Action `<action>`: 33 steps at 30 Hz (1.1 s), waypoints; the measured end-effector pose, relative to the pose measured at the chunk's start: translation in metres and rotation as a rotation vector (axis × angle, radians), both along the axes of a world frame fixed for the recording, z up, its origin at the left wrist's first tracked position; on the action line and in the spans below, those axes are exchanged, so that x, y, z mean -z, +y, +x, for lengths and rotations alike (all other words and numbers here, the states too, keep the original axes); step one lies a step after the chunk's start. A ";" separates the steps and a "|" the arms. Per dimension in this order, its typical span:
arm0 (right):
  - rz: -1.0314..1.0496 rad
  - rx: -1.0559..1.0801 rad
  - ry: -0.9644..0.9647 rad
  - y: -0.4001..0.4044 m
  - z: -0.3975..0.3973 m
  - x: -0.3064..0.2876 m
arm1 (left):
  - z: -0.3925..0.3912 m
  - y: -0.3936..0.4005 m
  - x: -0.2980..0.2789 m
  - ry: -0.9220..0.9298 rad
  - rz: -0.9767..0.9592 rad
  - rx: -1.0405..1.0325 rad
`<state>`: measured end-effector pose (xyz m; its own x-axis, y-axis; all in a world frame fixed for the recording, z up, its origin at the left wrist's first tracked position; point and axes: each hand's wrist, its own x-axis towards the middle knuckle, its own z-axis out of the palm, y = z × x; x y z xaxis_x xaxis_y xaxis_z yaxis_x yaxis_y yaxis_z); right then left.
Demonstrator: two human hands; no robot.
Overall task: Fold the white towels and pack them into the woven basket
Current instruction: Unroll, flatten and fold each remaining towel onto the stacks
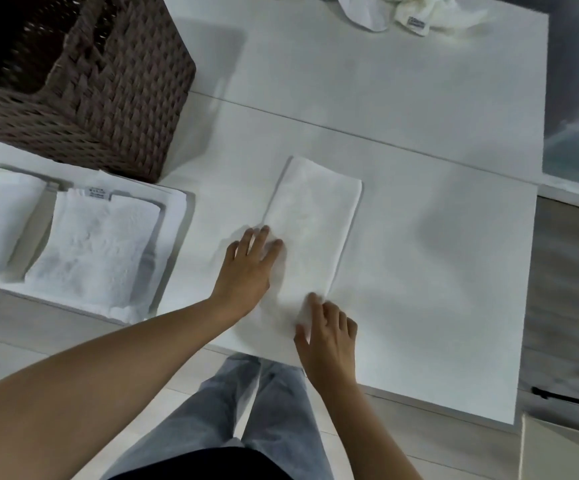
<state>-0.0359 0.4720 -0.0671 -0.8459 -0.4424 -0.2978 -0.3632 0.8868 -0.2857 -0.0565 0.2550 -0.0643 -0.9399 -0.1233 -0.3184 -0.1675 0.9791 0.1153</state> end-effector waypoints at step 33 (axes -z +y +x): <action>-0.585 0.418 -0.404 0.008 0.019 -0.047 | 0.090 -0.003 -0.060 0.161 0.954 -0.688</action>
<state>-0.0166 0.4800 -0.0202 -0.8521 -0.2927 -0.4338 0.1941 0.5930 -0.7814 0.0337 0.2518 -0.0047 -0.8066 -0.3951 -0.4396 -0.5416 0.1964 0.8174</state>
